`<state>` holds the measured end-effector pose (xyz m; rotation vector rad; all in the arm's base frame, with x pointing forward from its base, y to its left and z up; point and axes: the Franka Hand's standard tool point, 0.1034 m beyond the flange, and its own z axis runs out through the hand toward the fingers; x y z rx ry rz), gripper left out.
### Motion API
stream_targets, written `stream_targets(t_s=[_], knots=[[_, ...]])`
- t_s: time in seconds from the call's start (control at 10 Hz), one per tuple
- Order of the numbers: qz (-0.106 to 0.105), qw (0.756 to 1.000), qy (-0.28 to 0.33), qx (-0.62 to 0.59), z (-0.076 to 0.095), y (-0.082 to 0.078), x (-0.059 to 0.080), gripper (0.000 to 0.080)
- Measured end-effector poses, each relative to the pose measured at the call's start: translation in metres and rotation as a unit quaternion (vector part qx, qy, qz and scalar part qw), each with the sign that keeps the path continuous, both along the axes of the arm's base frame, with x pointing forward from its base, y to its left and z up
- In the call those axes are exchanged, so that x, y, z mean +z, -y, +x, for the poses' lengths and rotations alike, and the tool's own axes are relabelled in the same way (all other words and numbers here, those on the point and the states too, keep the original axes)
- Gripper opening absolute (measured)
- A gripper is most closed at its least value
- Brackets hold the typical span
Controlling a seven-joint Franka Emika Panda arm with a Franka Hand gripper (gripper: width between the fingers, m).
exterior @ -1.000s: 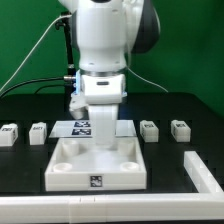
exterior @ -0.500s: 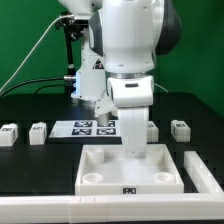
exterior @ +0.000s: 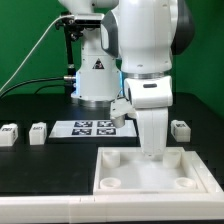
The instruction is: Assemble one leg
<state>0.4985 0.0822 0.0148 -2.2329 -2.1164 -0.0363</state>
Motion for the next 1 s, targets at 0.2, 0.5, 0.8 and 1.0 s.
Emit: stream_targets(t_s=[0.2, 0.5, 0.8, 1.0], knots=[[0.000, 1.000, -0.001, 0.004, -0.0017, 0.0044, -0.0022, 0.0064], [0.000, 1.000, -0.002, -0.001, -0.0013, 0.0061, -0.0022, 0.0380], [0.000, 1.000, -0.002, -0.006, -0.0010, 0.0057, -0.0017, 0.0624], [-0.001, 1.000, 0.001, -0.006, 0.0007, 0.0060, 0.0020, 0.0644]])
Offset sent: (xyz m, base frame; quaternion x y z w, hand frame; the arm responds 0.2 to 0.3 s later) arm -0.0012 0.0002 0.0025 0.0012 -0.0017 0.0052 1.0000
